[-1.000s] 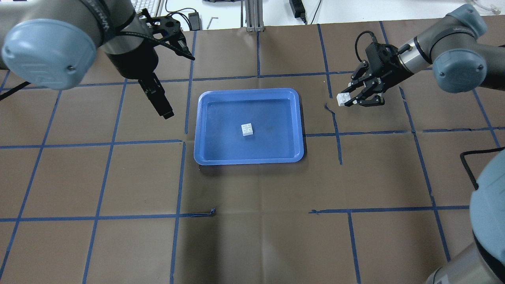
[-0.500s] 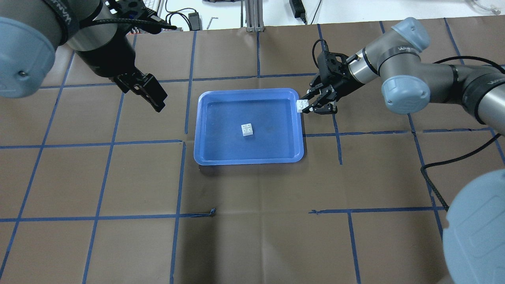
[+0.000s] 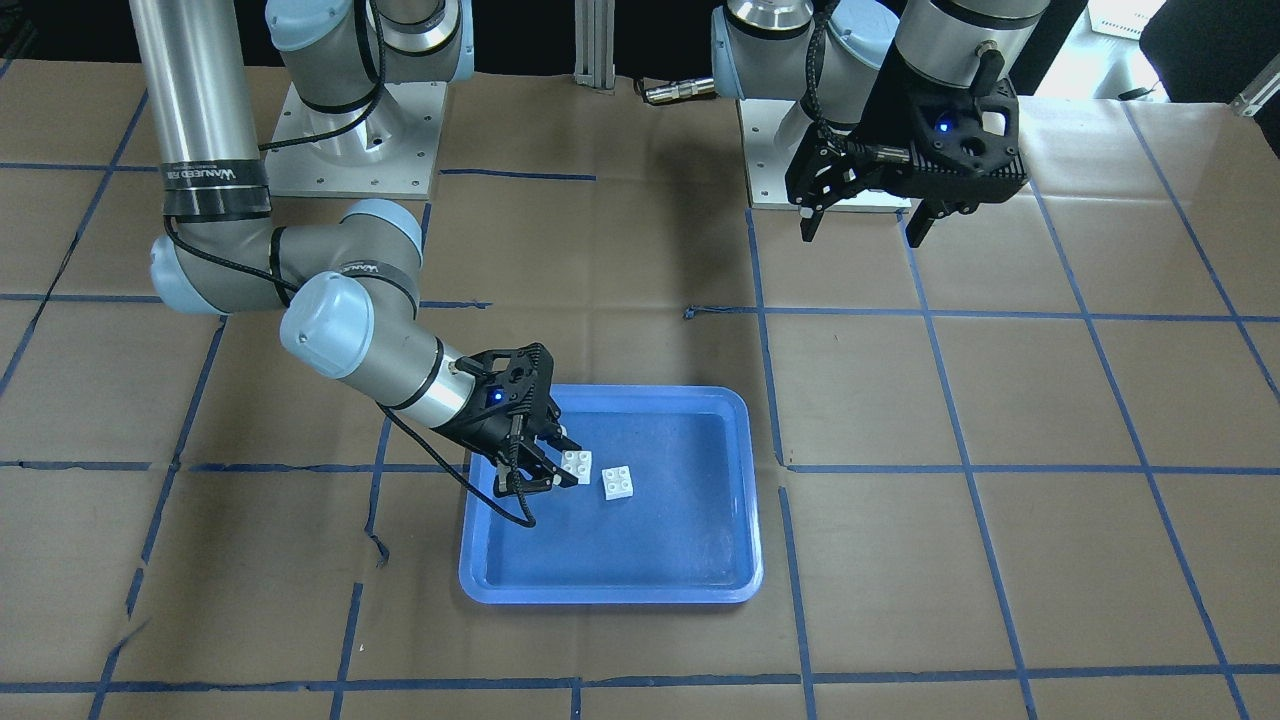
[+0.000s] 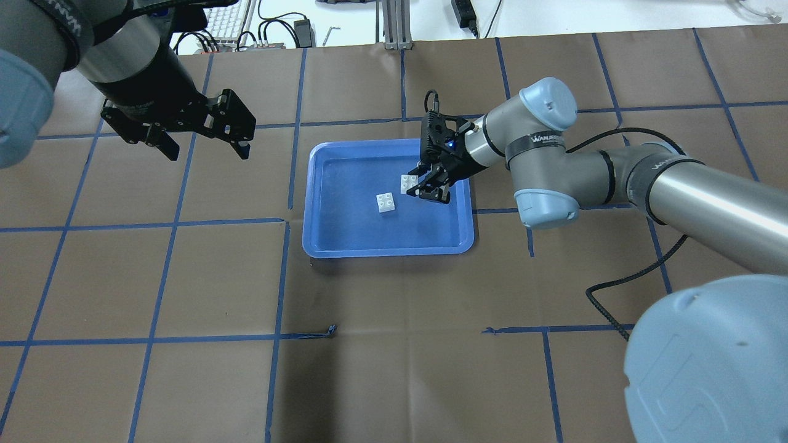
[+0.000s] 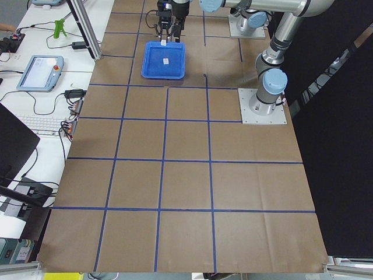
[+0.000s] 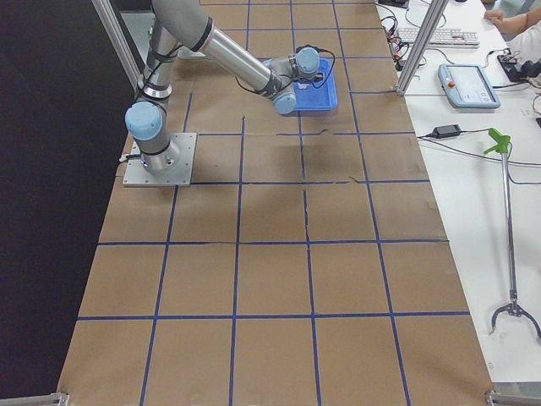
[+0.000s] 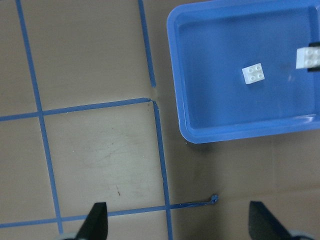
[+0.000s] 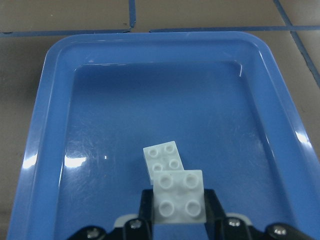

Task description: Assemble white blocks and place on blue tray

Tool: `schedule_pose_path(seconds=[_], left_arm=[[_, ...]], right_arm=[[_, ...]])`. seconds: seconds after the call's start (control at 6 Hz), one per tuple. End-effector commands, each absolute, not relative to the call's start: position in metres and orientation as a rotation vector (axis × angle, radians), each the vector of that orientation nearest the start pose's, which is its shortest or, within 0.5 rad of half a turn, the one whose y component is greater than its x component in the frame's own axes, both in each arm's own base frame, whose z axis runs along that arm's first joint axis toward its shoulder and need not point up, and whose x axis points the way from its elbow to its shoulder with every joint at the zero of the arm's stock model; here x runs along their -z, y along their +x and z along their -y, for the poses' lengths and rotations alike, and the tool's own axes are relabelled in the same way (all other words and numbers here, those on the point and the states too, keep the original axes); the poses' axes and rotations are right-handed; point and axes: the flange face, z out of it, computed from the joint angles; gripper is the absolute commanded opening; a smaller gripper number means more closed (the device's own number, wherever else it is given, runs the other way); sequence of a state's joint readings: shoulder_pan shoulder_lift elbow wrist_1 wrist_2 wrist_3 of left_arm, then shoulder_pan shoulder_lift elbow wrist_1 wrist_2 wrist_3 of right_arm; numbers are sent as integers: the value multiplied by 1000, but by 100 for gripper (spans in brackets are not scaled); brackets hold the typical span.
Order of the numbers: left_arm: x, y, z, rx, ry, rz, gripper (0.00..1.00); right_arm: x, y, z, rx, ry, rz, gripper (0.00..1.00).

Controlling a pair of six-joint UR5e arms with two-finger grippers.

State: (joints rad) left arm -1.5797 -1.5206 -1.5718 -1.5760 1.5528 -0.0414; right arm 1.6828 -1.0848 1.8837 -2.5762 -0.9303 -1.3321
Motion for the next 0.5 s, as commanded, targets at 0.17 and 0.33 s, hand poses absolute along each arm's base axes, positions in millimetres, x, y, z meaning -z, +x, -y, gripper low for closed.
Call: schedule_pose_path(seconds=[0.17, 0.33], left_arm=[[-515, -139, 473, 80, -179, -3157, 99], [-515, -139, 473, 83, -181, -3157, 99]], right_arm=[[-184, 261, 562, 726, -1837, -1929, 25], [-182, 259, 562, 718, -1857, -1950, 25]])
